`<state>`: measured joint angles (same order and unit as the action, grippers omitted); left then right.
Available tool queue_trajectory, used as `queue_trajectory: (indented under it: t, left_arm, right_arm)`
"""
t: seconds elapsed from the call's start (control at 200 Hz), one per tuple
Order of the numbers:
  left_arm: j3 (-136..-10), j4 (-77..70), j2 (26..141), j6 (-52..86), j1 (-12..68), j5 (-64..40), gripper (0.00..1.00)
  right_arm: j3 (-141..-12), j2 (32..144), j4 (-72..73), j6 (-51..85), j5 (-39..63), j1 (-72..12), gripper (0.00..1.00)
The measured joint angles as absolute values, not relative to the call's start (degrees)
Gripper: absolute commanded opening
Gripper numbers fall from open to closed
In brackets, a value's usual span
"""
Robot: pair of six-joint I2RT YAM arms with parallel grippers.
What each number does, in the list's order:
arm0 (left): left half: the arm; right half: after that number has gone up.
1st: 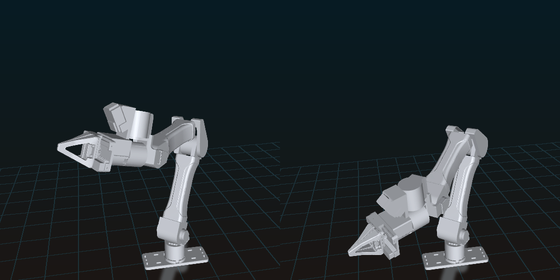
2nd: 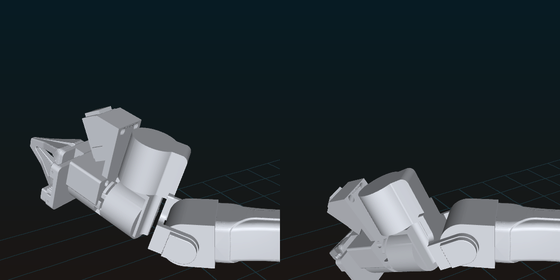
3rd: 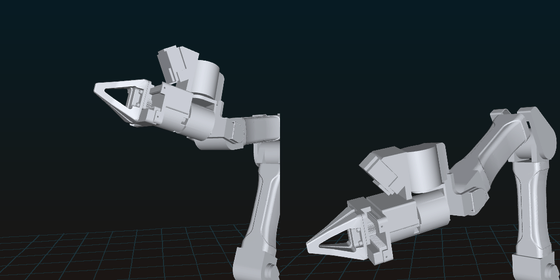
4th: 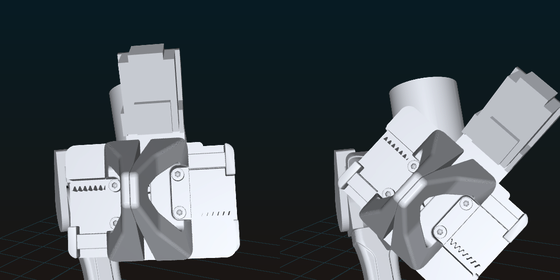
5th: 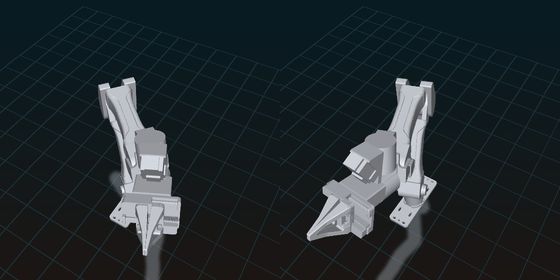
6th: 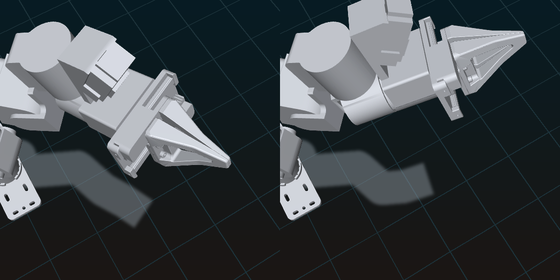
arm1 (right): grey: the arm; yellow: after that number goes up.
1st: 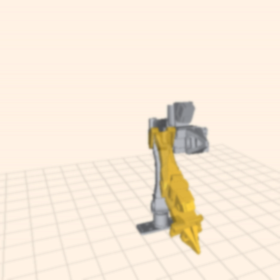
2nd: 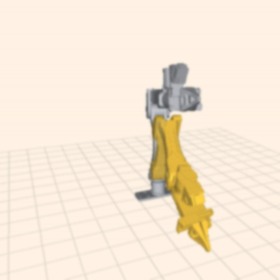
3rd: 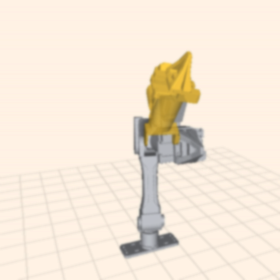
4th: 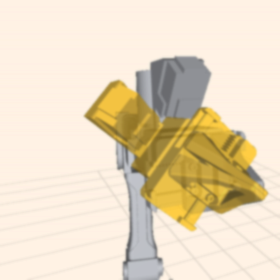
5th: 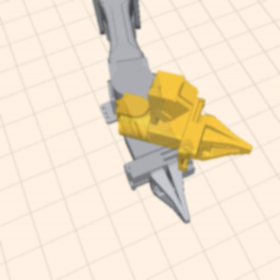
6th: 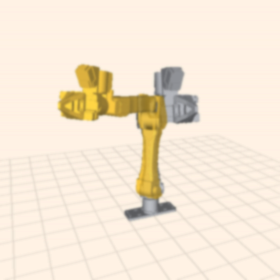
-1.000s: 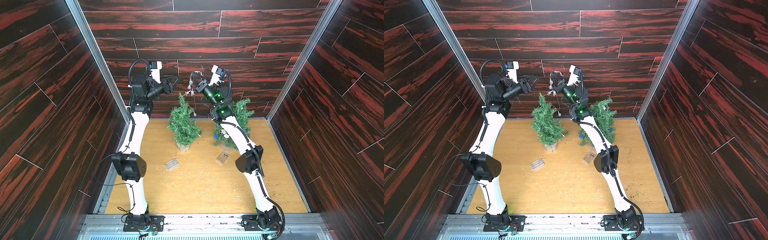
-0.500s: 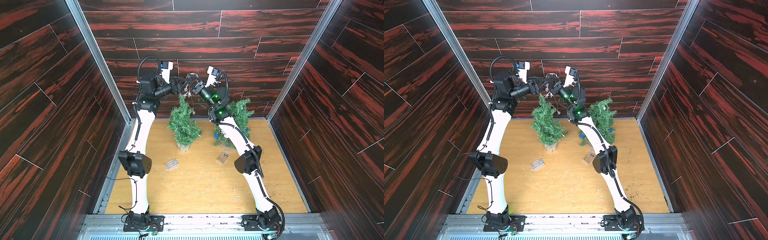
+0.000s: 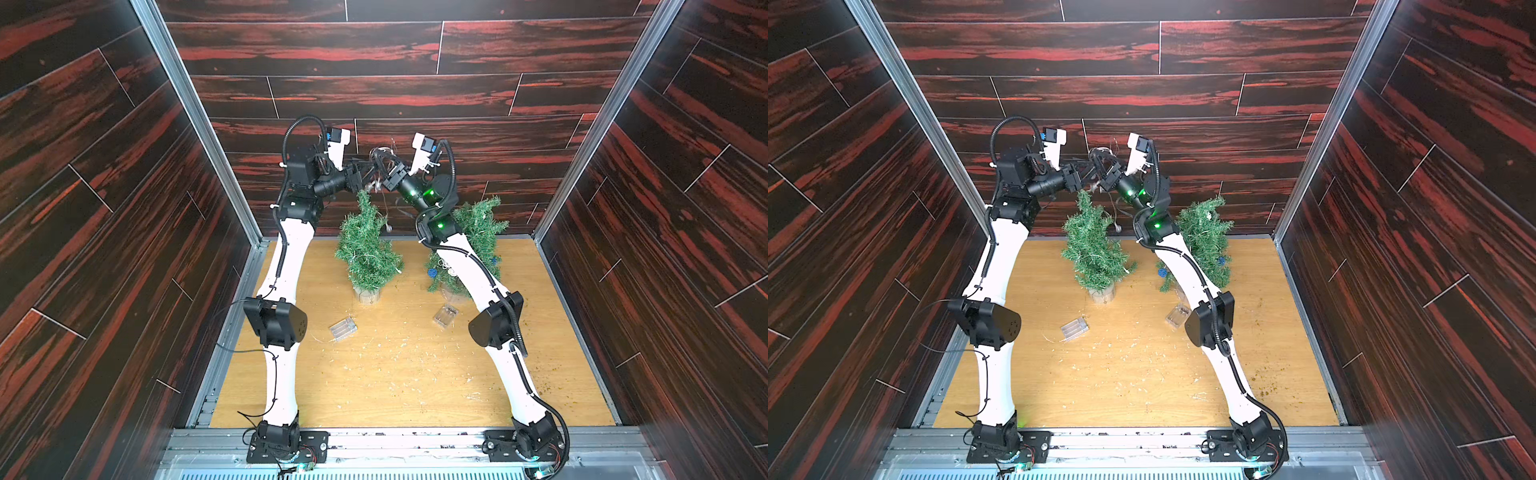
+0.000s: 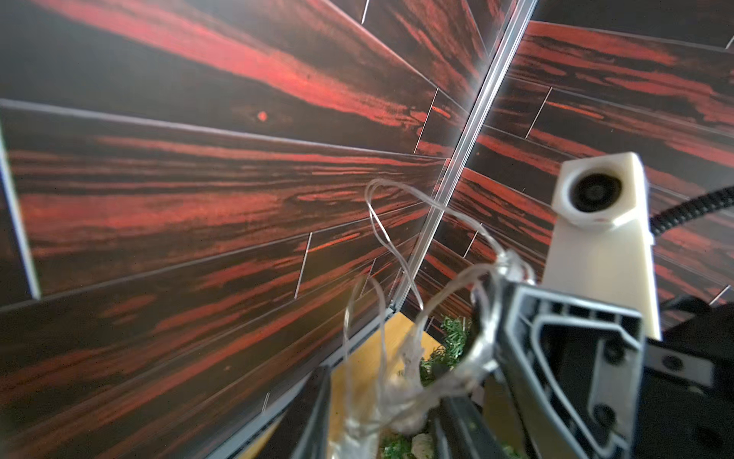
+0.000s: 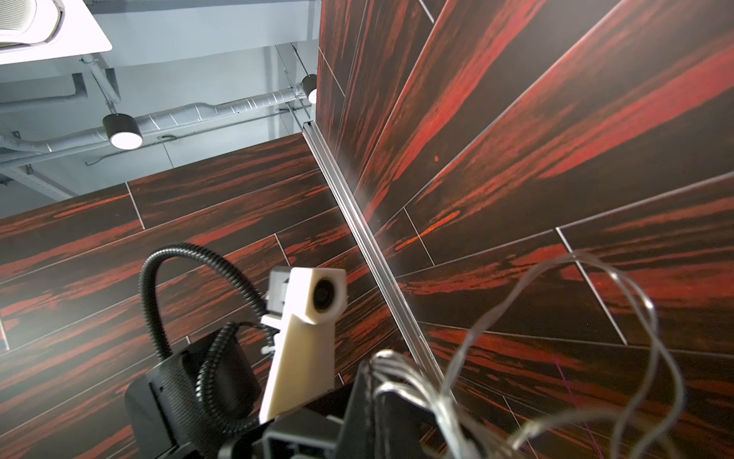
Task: Remove string lights from the small christmas tree
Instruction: Remove the light string from the Christmas tree.
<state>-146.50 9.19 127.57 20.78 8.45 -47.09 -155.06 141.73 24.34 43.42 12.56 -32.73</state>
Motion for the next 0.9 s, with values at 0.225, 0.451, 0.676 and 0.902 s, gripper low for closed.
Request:
queue_trajectory:
  t: [0.225,0.451,0.676,0.902]
  left_arm:
    - [-147.13,8.82,127.57,21.15,8.73,-47.03,0.18]
    - [-147.13,8.88,127.57,21.04,8.84,-45.58,0.00]
    - [-144.59,9.43,126.72,19.88,8.86,-42.72,0.00]
    - [-139.92,8.80,124.53,21.26,8.05,-35.24,0.00]
  right_arm:
    - [-155.06,141.73,24.21,43.03,13.30,-33.15,0.00]
    - [-154.39,141.49,23.90,42.76,14.06,-33.17,0.00]
    - [-151.59,140.49,23.53,42.50,14.44,-33.17,0.06]
    - [-145.36,136.46,22.72,40.66,15.88,-33.17,0.29]
